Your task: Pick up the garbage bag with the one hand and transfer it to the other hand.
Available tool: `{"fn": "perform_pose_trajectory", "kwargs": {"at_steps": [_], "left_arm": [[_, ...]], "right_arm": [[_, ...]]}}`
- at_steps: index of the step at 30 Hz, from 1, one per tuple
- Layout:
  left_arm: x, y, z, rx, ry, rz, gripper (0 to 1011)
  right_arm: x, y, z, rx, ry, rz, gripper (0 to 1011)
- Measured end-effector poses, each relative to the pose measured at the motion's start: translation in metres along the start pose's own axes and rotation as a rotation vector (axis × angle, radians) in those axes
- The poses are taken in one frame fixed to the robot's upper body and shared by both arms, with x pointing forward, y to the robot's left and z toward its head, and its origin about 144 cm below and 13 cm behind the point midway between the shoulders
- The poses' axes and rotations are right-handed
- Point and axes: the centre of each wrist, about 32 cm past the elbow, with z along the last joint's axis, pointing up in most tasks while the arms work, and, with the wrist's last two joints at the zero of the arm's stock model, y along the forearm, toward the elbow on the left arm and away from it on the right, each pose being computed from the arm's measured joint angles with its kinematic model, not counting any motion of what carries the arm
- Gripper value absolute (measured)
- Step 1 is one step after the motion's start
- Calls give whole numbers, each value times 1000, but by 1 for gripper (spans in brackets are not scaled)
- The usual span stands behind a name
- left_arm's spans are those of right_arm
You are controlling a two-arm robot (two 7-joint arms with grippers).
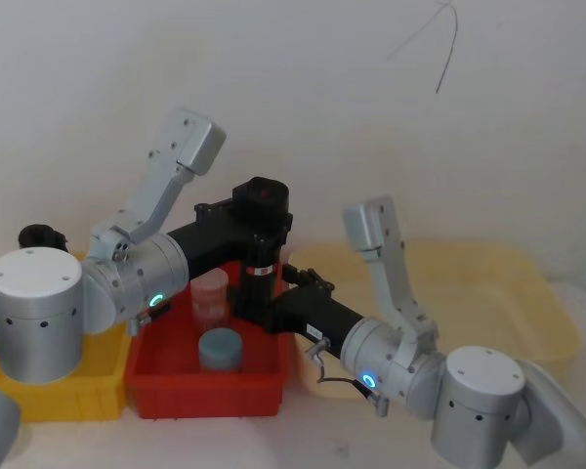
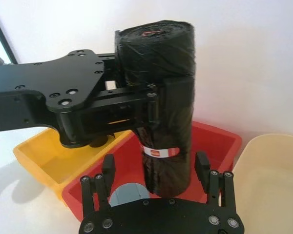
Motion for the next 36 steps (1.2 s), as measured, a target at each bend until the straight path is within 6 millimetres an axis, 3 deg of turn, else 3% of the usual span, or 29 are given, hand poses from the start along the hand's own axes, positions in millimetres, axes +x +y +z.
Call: {"fn": "perform_pose_trajectory", "kwargs": {"at_steps": [26, 29, 36], "left_arm": [[0, 0, 0, 0, 0, 0, 499], [0, 0, 0, 0, 0, 0, 498], [0, 0, 0, 0, 0, 0, 499]], "right_arm": [[-5, 23, 3, 2, -1, 31, 1001], [-5, 25, 3, 2, -2, 31, 978], [-5, 26, 3, 1, -2, 32, 763]]}}
